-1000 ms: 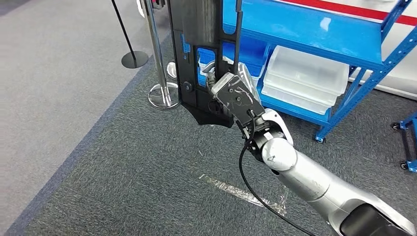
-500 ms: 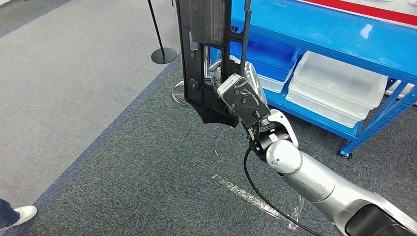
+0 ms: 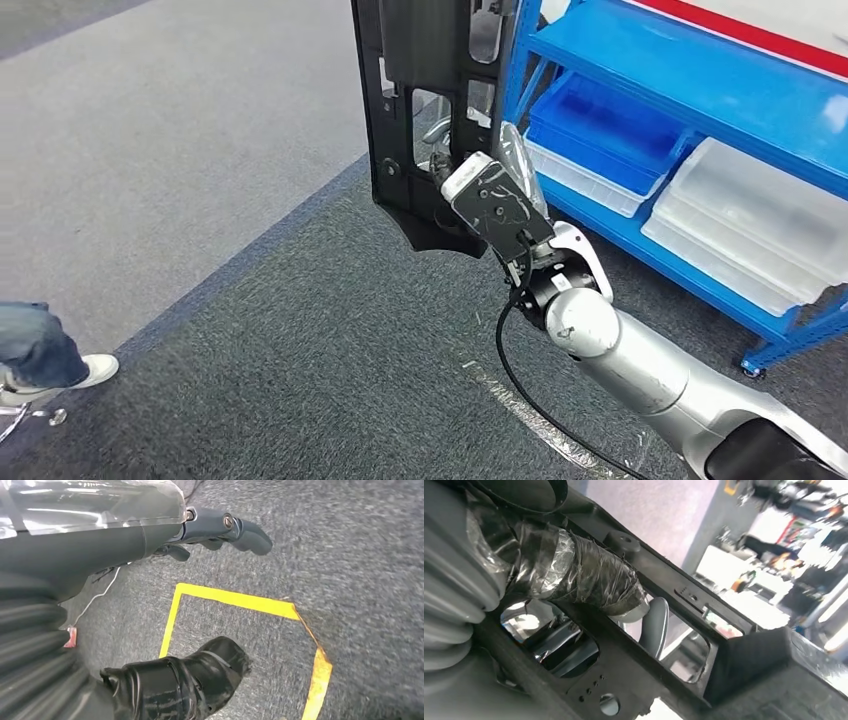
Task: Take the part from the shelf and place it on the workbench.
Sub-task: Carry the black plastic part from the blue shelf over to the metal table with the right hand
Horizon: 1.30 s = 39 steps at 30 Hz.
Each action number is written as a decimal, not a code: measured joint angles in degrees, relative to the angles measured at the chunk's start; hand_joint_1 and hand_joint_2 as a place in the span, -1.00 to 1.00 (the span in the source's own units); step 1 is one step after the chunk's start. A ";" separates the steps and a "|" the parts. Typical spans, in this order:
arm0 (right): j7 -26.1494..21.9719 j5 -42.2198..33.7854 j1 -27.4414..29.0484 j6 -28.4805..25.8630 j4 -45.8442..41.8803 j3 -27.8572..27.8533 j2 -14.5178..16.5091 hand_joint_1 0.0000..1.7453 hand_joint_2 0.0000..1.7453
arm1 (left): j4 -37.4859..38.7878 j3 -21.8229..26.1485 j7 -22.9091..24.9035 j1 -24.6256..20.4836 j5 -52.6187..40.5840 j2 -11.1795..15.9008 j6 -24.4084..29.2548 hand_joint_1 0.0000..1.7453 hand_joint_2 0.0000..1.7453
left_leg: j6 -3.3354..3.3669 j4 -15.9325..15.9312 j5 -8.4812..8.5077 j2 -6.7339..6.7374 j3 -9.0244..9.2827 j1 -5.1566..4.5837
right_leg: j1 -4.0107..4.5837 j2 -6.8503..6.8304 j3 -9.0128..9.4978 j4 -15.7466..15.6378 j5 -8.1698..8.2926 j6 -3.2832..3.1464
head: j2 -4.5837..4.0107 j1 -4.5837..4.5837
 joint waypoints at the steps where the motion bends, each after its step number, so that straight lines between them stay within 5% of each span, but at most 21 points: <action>1: 0.03 0.14 0.14 0.07 -0.02 -0.01 -0.07 1.00 1.00 | 0.01 -0.06 -0.02 -0.06 -0.03 0.02 -0.02 -1.00 1.00 | 0.13 0.12 -0.03 -0.78 -0.02 -0.06 | 0.04 0.29 -1.48 2.70 -0.60 -0.11 | 0.00 0.08; 3: 0.14 0.38 0.38 0.19 -0.02 -0.01 -0.19 1.00 1.00 | 0.02 -0.13 -0.07 -0.07 -0.07 0.10 -0.01 -1.00 1.00 | 0.19 0.54 -0.17 -2.46 -0.05 -0.10 | 0.01 0.54 -1.59 2.02 1.33 -0.34 | 0.00 0.08; 6: 0.26 0.77 0.31 0.28 -0.03 -0.02 -0.34 1.00 1.00 | 0.02 -0.15 -0.16 -0.01 -0.04 0.19 0.03 -1.00 1.00 | -0.18 1.68 -0.66 -4.77 -0.55 -0.09 | -0.34 3.67 2.82 -8.09 6.35 -0.61 | 0.00 0.06; 8: 0.32 0.99 0.24 0.33 -0.10 -0.03 -0.42 1.00 1.00 | 0.02 -0.16 -0.16 -0.02 0.15 0.31 0.11 -1.00 1.00 | -0.72 2.21 -0.75 -5.93 -1.35 0.05 | -0.39 5.30 3.95 -10.86 6.84 -0.59 | 0.00 -0.02; 10: 0.37 1.19 0.16 0.34 -0.18 -0.03 -0.44 1.00 1.00 | 0.03 -0.16 -0.06 0.07 0.40 0.49 0.18 -1.00 1.00 | -1.40 2.01 -0.57 -7.11 -1.85 0.36 | -0.22 4.09 3.96 -11.08 7.01 -0.89 | 0.00 0.01; 11: 0.39 1.27 0.10 0.34 -0.19 -0.03 -0.46 1.00 1.00 | 0.03 -0.17 0.03 0.21 0.47 0.52 0.17 -1.00 1.00 | -1.70 2.23 -0.87 -6.80 -2.07 0.47 | -0.23 3.40 4.09 -11.31 7.13 -1.21 | 0.00 -0.02; 13: 0.44 1.42 0.02 0.31 -0.25 -0.03 -0.48 1.00 1.00 | 0.04 -0.21 0.38 0.36 0.51 0.51 0.15 -1.00 1.00 | -2.34 5.18 -2.75 -3.74 -3.51 0.56 | -0.42 1.96 4.45 -11.85 7.34 -1.73 | 0.00 -0.27; 15: 0.46 1.58 0.06 0.23 -0.31 -0.03 -0.47 1.00 1.00 | 0.04 -0.24 0.86 0.21 0.52 0.48 0.13 -1.00 1.00 | -3.01 12.04 -5.66 -0.04 -6.88 0.71 | -0.36 0.44 4.65 -12.02 7.26 -2.01 | 0.00 -0.54; 17: 0.49 1.66 0.26 0.17 -0.30 -0.03 -0.50 1.00 1.00 | 0.04 -0.25 1.21 0.03 0.54 0.49 0.11 -1.00 1.00 | -3.38 16.74 -6.61 1.08 -9.44 0.83 | -0.27 -1.24 4.76 -11.97 7.03 -2.14 | 0.00 -0.56; 19: 0.54 1.68 0.48 0.17 -0.30 -0.03 -0.51 1.00 1.00 | 0.04 -0.25 1.38 0.09 0.55 0.52 0.11 -1.00 1.00 | -3.20 13.75 -4.05 1.35 -8.00 0.79 | -0.15 -2.70 5.06 -11.96 6.74 -2.12 | 0.00 -0.56; 21: 0.55 1.75 0.47 0.17 -0.32 -0.03 -0.52 1.00 1.00 | 0.04 -0.25 1.42 0.15 0.55 0.59 0.15 -1.00 1.00 | -2.36 5.89 -0.92 3.03 -3.89 0.27 | 0.06 -4.06 5.57 -12.08 6.39 -1.95 | 0.00 -0.55; 23: 0.55 1.82 0.39 0.18 -0.34 -0.04 -0.52 1.00 1.00 | 0.04 -0.25 1.23 0.03 0.49 0.65 0.23 -1.00 1.00 | -1.42 1.32 0.14 4.39 -1.53 -0.44 | 0.23 -5.32 5.98 -12.34 6.16 -1.53 | 0.00 -0.51; 26: 0.63 1.85 0.39 0.27 -0.39 -0.05 -0.53 1.00 1.00 | 0.04 -0.26 0.98 0.12 0.23 0.70 0.25 -1.00 1.00 | -0.65 0.29 0.44 2.81 -0.95 -0.51 | 0.35 -6.47 6.74 -12.87 5.90 -0.61 | 0.00 -0.44; 28: 0.74 1.87 0.25 0.32 -0.48 -0.08 -0.57 1.00 1.00 | 0.04 -0.27 0.90 0.29 0.08 0.69 0.21 -1.00 1.00 | -0.13 -1.00 0.88 1.62 0.11 -0.07 | 0.28 -3.85 6.11 -10.64 4.27 -0.20 | 0.00 -0.21; 30: 0.79 1.89 0.17 0.32 -0.52 -0.11 -0.60 1.00 1.00 | 0.04 -0.28 0.85 0.18 0.03 0.66 0.17 -1.00 1.00 | 0.29 -1.43 1.02 0.55 0.51 0.14 | 0.13 -0.46 2.92 -4.21 1.26 -0.12 | 0.00 0.13; 32: 0.82 1.91 0.35 0.34 -0.50 -0.14 -0.63 1.00 1.00 | 0.04 -0.34 0.74 -0.03 0.04 0.63 0.21 -1.00 1.00 | 0.51 -1.19 0.89 -0.85 0.46 0.12 | 0.06 0.45 -0.47 1.63 -0.32 0.00 | 0.00 0.34; 33: 0.85 1.91 0.43 0.40 -0.49 -0.14 -0.64 1.00 1.00 | 0.04 -0.38 0.63 -0.06 0.04 0.63 0.27 -1.00 1.00 | 0.50 -0.99 0.77 -1.70 0.44 0.14 | -0.04 0.53 -1.07 2.14 0.32 0.10 | 0.00 0.34; 36: 0.95 2.26 0.18 0.52 -0.48 -0.15 -0.68 1.00 1.00 | 0.04 -0.42 0.03 0.05 0.11 0.64 0.48 -1.00 1.00 | -0.19 0.45 0.02 -4.34 0.05 0.35 | -0.75 2.46 2.46 -6.68 5.81 0.42 | 0.00 0.36; 39: 1.09 2.99 -0.16 0.52 -0.55 -0.16 -0.70 1.00 1.00 | 0.04 -0.42 -0.34 0.04 0.18 0.67 0.65 -1.00 1.00 | -1.34 1.88 -0.44 -6.41 -1.36 0.58 | -0.94 5.06 4.47 -11.36 6.66 0.29 | 0.00 0.27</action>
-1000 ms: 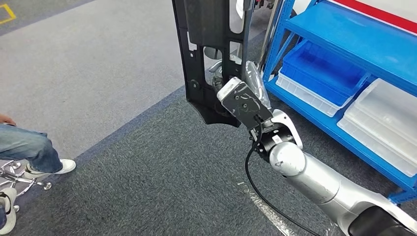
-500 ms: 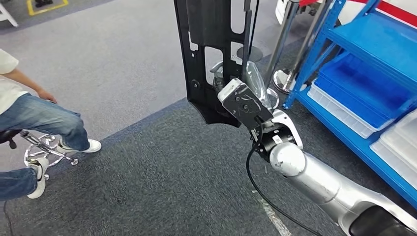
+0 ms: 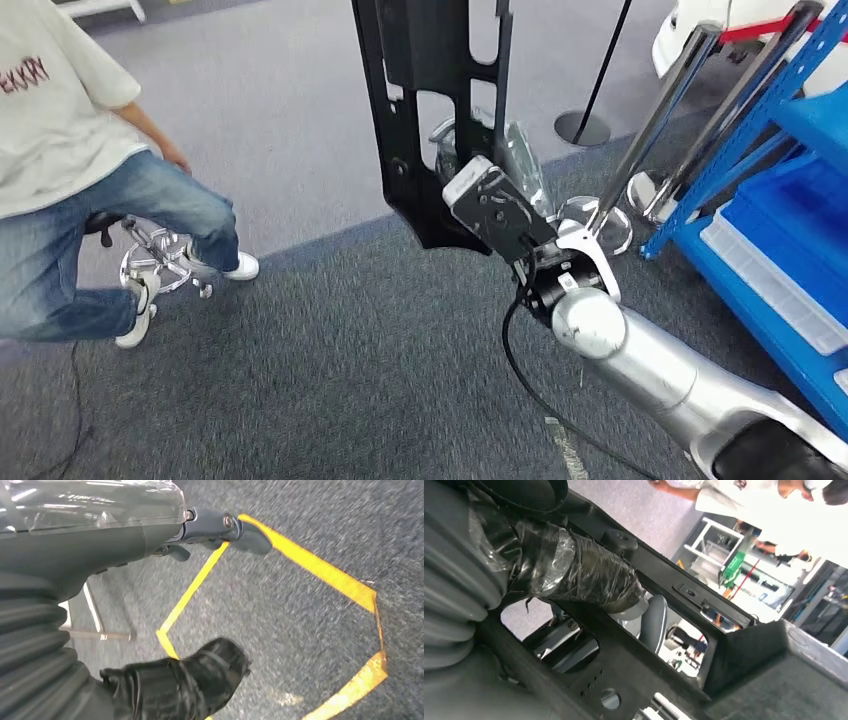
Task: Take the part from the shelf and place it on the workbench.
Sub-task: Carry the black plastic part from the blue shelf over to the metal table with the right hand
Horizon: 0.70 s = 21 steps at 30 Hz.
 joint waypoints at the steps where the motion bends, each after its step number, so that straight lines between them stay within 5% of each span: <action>1: 0.07 0.18 -0.02 -0.01 -0.03 0.00 -0.01 1.00 1.00 | 0.01 -0.01 -0.02 0.03 0.05 0.02 0.03 -1.00 1.00 | -0.33 0.00 0.13 -0.69 -0.30 0.13 | 0.06 -0.61 0.04 -0.07 0.06 -0.25 | 0.00 0.00; 2: 0.16 0.31 -0.05 -0.03 -0.05 0.00 -0.03 1.00 1.00 | 0.01 -0.02 0.01 0.16 0.12 0.08 0.02 -1.00 1.00 | -0.60 -0.08 0.21 -1.02 -0.48 0.27 | 0.05 -1.43 0.16 -0.21 0.14 -0.57 | 0.00 0.06; 4: 0.31 0.50 -0.10 -0.05 -0.09 0.00 -0.05 1.00 1.00 | 0.01 -0.07 0.15 0.39 0.24 0.07 -0.13 -1.00 1.00 | -1.13 1.88 -0.86 1.53 -1.57 0.09 | -0.19 -2.97 0.67 -0.72 0.26 -1.26 | 0.00 -0.44; 6: 0.38 0.58 -0.11 -0.07 -0.16 -0.01 -0.06 1.00 1.00 | 0.00 -0.11 0.40 0.30 0.28 0.01 -0.31 -1.00 1.00 | -1.64 8.17 -3.68 5.84 -4.80 -0.03 | -0.11 -4.45 1.06 -1.00 0.21 -1.65 | 0.00 -1.09; 8: 0.43 0.63 -0.09 -0.07 -0.21 -0.02 -0.08 1.00 1.00 | 0.00 -0.13 0.64 0.19 0.33 0.01 -0.38 -1.00 1.00 | -1.90 14.53 -5.59 7.41 -8.37 0.08 | 0.03 -5.94 1.19 -1.00 0.01 -1.74 | 0.00 -1.21; 9: 0.48 0.64 -0.05 -0.05 -0.21 -0.02 -0.09 1.00 1.00 | 0.00 -0.14 0.74 0.22 0.35 0.02 -0.38 -1.00 1.00 | -1.85 15.27 -5.17 7.57 -8.96 0.09 | 0.07 -6.66 1.30 -0.99 -0.14 -1.75 | 0.00 -1.24; 11: 0.58 0.71 -0.04 -0.02 -0.21 -0.02 -0.10 1.00 1.00 | 0.00 -0.16 0.83 0.31 0.36 0.06 -0.39 -1.00 1.00 | -1.40 10.24 -1.60 8.08 -6.64 -0.02 | 0.15 -8.05 1.80 -1.01 -0.55 -1.61 | 0.00 -1.24; 13: 0.64 0.83 -0.12 -0.02 -0.23 -0.05 -0.12 1.00 1.00 | 0.00 -0.17 0.84 0.23 0.37 0.15 -0.38 -1.00 1.00 | -0.56 2.64 1.26 10.33 -2.68 -0.69 | 0.44 -9.29 2.45 -1.10 -1.07 -1.24 | 0.00 -1.22; 15: 0.74 0.91 -0.22 -0.01 -0.26 -0.10 -0.16 1.00 1.00 | 0.00 -0.17 0.84 0.03 0.37 0.22 -0.34 -1.00 1.00 | 0.19 -0.38 1.51 11.45 -1.16 -1.37 | 0.82 -10.39 2.92 -1.37 -1.42 -0.69 | 0.00 -1.21; 17: 0.86 0.92 -0.28 0.00 -0.27 -0.14 -0.21 1.00 1.00 | 0.00 -0.19 0.84 0.05 0.37 0.23 -0.32 -1.00 1.00 | 0.75 -0.75 1.49 10.08 -1.00 -1.33 | 1.07 -11.45 3.46 -1.78 -1.73 -0.05 | 0.00 -1.17; 19: 0.93 0.94 -0.33 0.00 -0.30 -0.15 -0.30 1.00 1.00 | 0.00 -0.20 0.84 0.23 0.37 0.23 -0.32 -1.00 1.00 | 1.30 -1.38 1.59 8.77 -0.46 -0.95 | 1.03 -9.65 3.23 -0.40 -3.03 0.48 | 0.00 -1.00; 21: 0.99 1.08 -0.35 -0.01 -0.37 -0.18 -0.40 1.00 1.00 | 0.00 -0.20 0.82 0.19 0.38 0.23 -0.31 -1.00 1.00 | 1.85 -1.70 1.63 7.54 -0.10 -0.74 | 0.94 -6.15 0.36 5.56 -6.01 0.58 | 0.00 -0.76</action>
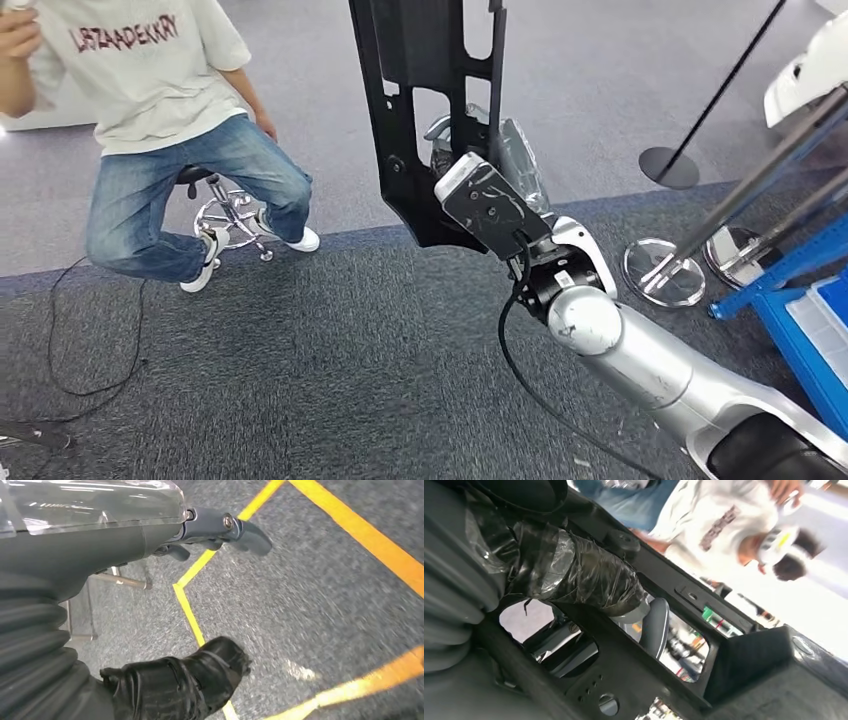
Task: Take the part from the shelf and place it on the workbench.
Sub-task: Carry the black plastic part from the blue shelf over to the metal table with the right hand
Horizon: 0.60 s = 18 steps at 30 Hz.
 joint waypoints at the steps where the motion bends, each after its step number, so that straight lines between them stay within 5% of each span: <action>1: 0.06 0.11 0.05 -0.01 -0.03 -0.01 -0.04 1.00 1.00 | 0.00 0.00 -0.02 -0.10 0.01 0.00 0.00 -1.00 1.00 | 0.25 0.04 -0.06 -0.64 0.02 -0.04 | 0.05 0.97 -2.17 3.94 -1.47 -0.06 | 0.00 0.05; 3: 0.22 0.32 0.28 0.00 -0.04 -0.02 -0.22 1.00 1.00 | 0.00 -0.01 -0.07 -0.19 0.02 0.01 0.03 -1.00 1.00 | 0.46 0.27 -0.20 -2.31 0.03 -0.13 | 0.07 1.56 -5.25 8.40 -1.80 -0.12 | 0.00 0.10; 4: 0.29 0.38 0.36 0.01 -0.04 -0.02 -0.33 1.00 1.00 | 0.00 -0.02 -0.09 -0.20 0.02 0.02 0.05 -1.00 1.00 | 0.48 0.48 -0.31 -3.20 0.04 -0.14 | 0.03 1.66 -5.36 7.50 -0.30 -0.17 | 0.00 0.11; 7: 0.37 0.58 0.34 0.02 -0.03 -0.02 -0.55 1.00 1.00 | 0.00 -0.02 -0.19 -0.15 0.08 0.02 0.07 -1.00 1.00 | 0.10 1.54 -0.82 -5.71 -0.27 -0.11 | -0.33 4.56 -1.88 -2.51 5.55 -0.51 | 0.00 0.09; 9: 0.43 0.76 0.32 0.02 -0.05 -0.02 -0.62 1.00 1.00 | 0.00 -0.02 -0.26 -0.12 0.15 -0.02 0.10 -1.00 1.00 | -0.48 1.97 -0.87 -7.01 -0.90 0.13 | -0.37 6.48 -0.52 -5.87 6.34 -0.71 | 0.00 0.04; 11: 0.55 0.87 0.32 0.02 -0.07 -0.03 -0.63 1.00 1.00 | 0.02 -0.02 -0.30 -0.02 0.20 0.00 0.18 -1.00 1.00 | -1.26 1.75 -0.60 -8.24 -1.28 0.42 | -0.24 5.54 -0.20 -6.30 6.35 -1.09 | 0.00 0.08; 13: 0.70 0.90 0.29 0.05 -0.07 -0.04 -0.63 1.00 1.00 | 0.03 -0.02 -0.31 0.18 0.22 -0.07 0.25 -1.00 1.00 | -1.97 2.59 -1.05 -6.06 -1.79 0.19 | -0.44 4.11 0.39 -6.94 6.52 -1.69 | 0.00 -0.13; 16: 0.78 0.90 0.30 0.08 -0.10 -0.04 -0.64 1.00 1.00 | 0.02 -0.03 -0.31 0.05 0.33 -0.17 0.27 -1.00 1.00 | -2.97 10.65 -4.79 -0.57 -5.95 0.42 | -0.41 1.79 1.09 -7.27 6.36 -2.32 | 0.00 -0.76; 18: 0.82 0.91 0.42 0.19 -0.10 -0.04 -0.65 1.00 1.00 | 0.02 -0.04 -0.31 -0.05 0.49 -0.17 0.27 -1.00 1.00 | -3.39 15.76 -6.12 -0.03 -8.92 0.80 | -0.35 0.18 1.26 -7.24 6.08 -2.41 | 0.00 -0.79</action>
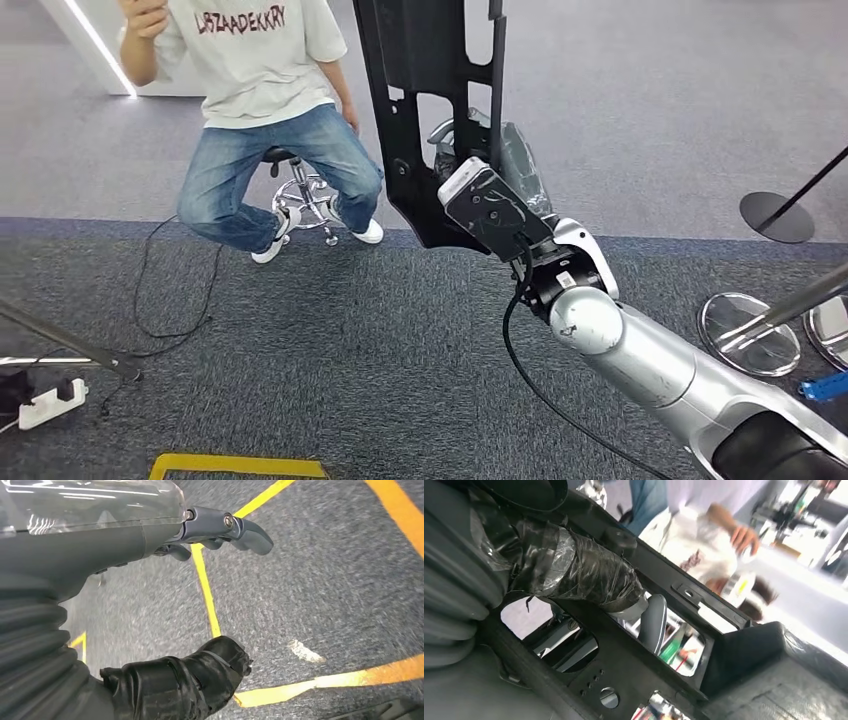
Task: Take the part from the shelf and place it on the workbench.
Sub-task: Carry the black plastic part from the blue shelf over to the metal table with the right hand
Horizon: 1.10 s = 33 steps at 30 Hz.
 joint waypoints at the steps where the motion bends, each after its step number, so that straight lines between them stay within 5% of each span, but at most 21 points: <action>1: 0.02 0.00 0.07 0.07 0.00 0.00 0.00 1.00 1.00 | 0.00 -0.01 0.01 0.03 0.07 0.00 0.01 -1.00 1.00 | -0.10 -0.10 0.73 0.06 -0.10 0.10 | -0.01 -0.78 0.13 0.01 -0.17 0.06 | 0.00 -0.01; 5: 0.07 0.05 0.05 0.15 0.00 -0.01 -0.03 1.00 1.00 | 0.00 -0.01 0.06 0.04 0.11 0.03 0.09 -1.00 1.00 | 0.64 -12.65 6.23 2.83 6.65 -0.46 | 0.24 -3.62 1.24 -0.07 -1.13 0.84 | 0.00 0.03; 7: 0.10 0.12 -0.06 0.15 -0.01 -0.02 -0.08 1.00 1.00 | 0.00 -0.01 0.08 -0.14 0.10 0.04 0.15 -1.00 1.00 | 1.55 -14.31 6.07 3.22 7.52 -0.99 | 0.57 -4.75 1.68 -0.35 -1.47 1.45 | 0.00 0.08; 9: 0.15 0.21 -0.10 0.15 -0.03 -0.03 -0.15 1.00 1.00 | 0.00 -0.01 0.12 -0.03 0.10 0.05 0.17 -1.00 1.00 | 2.32 -14.71 6.10 1.85 7.69 -0.84 | 0.57 -5.39 2.21 -0.61 -1.85 2.17 | 0.00 0.10; 11: 0.27 0.38 -0.11 0.12 -0.05 -0.06 -0.30 1.00 1.00 | 0.00 -0.01 0.15 0.13 0.10 0.07 0.21 -1.00 1.00 | 3.03 -15.29 6.23 0.62 8.24 -0.52 | 0.42 -3.03 1.52 1.53 -3.44 2.63 | 0.00 0.37; 13: 0.40 0.63 -0.03 0.05 -0.07 -0.09 -0.42 1.00 1.00 | 0.00 -0.01 0.17 0.07 0.11 0.05 0.26 -1.00 1.00 | 3.61 -15.47 6.21 -0.53 8.51 -0.47 | 0.37 0.34 -2.02 8.38 -6.56 2.63 | 0.00 0.68; 15: 0.47 0.82 0.31 0.01 -0.06 -0.11 -0.51 1.00 1.00 | 0.00 -0.01 0.17 -0.07 0.14 0.05 0.31 -1.00 1.00 | 3.92 -15.31 6.06 -1.98 8.51 -0.62 | 0.41 1.36 -6.05 14.91 -8.22 2.58 | 0.00 0.73; 16: 0.50 0.86 0.51 0.00 -0.05 -0.11 -0.58 1.00 1.00 | 0.00 -0.01 0.17 -0.09 0.15 0.06 0.32 -1.00 1.00 | 3.97 -15.16 5.96 -2.84 8.52 -0.67 | 0.39 1.45 -6.86 15.46 -7.47 2.56 | 0.00 0.73; 18: 0.56 0.87 0.68 0.01 -0.04 -0.11 -0.75 1.00 1.00 | 0.00 -0.01 0.17 -0.07 0.17 0.07 0.34 -1.00 1.00 | 3.87 -14.73 5.73 -4.67 8.50 -0.67 | 0.21 2.16 -5.47 10.44 -3.37 2.46 | 0.00 0.75; 20: 0.56 0.90 0.63 0.02 -0.02 -0.13 -0.88 1.00 1.00 | 0.00 -0.01 0.17 -0.08 0.19 0.06 0.36 -1.00 1.00 | 3.48 -14.06 5.46 -6.29 8.11 -0.69 | -0.20 5.20 -2.96 3.67 -0.25 2.28 | 0.00 0.68; 22: 0.57 0.92 0.66 0.08 0.01 -0.13 -0.96 1.00 1.00 | 0.00 -0.01 0.17 -0.11 0.19 0.06 0.42 -1.00 1.00 | 2.79 -13.77 5.46 -7.69 7.49 -0.43 | -0.16 6.93 -1.93 1.14 0.08 2.01 | 0.00 0.64; 24: 0.60 0.95 0.66 0.17 0.02 -0.13 -0.98 1.00 1.00 | 0.01 -0.01 0.17 0.00 0.21 0.09 0.57 -1.00 1.00 | 1.99 -14.02 5.67 -8.87 7.18 -0.10 | 0.02 5.40 -1.38 0.58 0.18 1.41 | 0.00 0.70; 26: 0.61 0.98 0.57 0.27 0.06 -0.13 -1.01 1.00 1.00 | 0.01 -0.01 0.16 0.20 0.25 0.05 0.69 -1.00 1.00 | 1.41 -12.63 4.83 -6.49 6.51 -0.31 | -0.14 3.69 -0.47 -0.25 0.33 0.57 | 0.00 0.41; 28: 0.61 1.01 0.52 0.35 0.09 -0.13 -1.04 1.00 1.00 | 0.00 -0.01 0.15 0.13 0.27 -0.02 0.72 -1.00 1.00 | 0.98 -6.77 1.97 -2.10 3.70 -0.37 | 0.01 1.95 0.33 -0.71 0.21 -0.02 | 0.00 0.08; 30: 0.61 1.02 0.60 0.44 0.09 -0.13 -1.05 1.00 1.00 | 0.00 -0.01 0.15 -0.06 0.29 -0.02 0.72 -1.00 1.00 | 0.57 0.15 -0.54 -0.32 0.06 -0.04 | 0.22 0.20 0.73 -0.71 -0.13 -0.21 | 0.00 0.04; 31: 0.61 1.02 0.68 0.47 0.09 -0.13 -1.05 1.00 1.00 | 0.00 -0.01 0.15 -0.06 0.31 -0.02 0.72 -1.00 1.00 | 0.43 1.43 -0.50 -0.12 -0.71 0.10 | 0.24 -0.63 0.90 -0.68 -0.35 -0.18 | 0.00 0.01; 33: 0.61 1.02 0.78 0.50 0.09 -0.13 -1.05 1.00 1.00 | 0.00 -0.02 0.15 0.08 0.32 -0.01 0.72 -1.00 1.00 | 0.31 -2.16 2.22 0.36 1.05 0.28 | 0.21 -2.18 1.36 -0.60 -0.86 0.05 | 0.00 0.01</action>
